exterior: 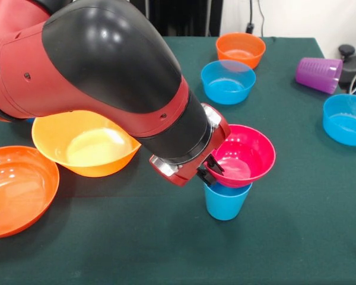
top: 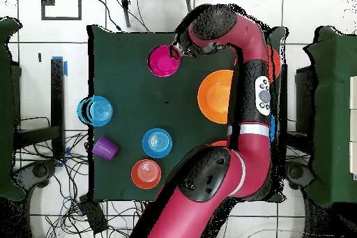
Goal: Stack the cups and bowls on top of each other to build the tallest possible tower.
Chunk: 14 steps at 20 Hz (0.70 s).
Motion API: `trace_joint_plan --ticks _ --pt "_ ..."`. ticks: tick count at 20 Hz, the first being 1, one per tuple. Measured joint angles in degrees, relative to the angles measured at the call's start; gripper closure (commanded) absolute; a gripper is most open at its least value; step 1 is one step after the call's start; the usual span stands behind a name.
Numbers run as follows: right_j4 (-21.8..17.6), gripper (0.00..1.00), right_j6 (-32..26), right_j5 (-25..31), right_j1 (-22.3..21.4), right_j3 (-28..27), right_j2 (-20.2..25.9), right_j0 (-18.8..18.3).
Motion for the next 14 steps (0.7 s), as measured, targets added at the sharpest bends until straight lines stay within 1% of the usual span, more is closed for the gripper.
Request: trace_joint_plan --ticks 9,14 --pt "0.0 1.0 0.0 0.0 0.14 -0.39 0.0 0.07" --pt "0.0 1.0 0.0 0.0 0.41 -1.55 0.0 0.19"
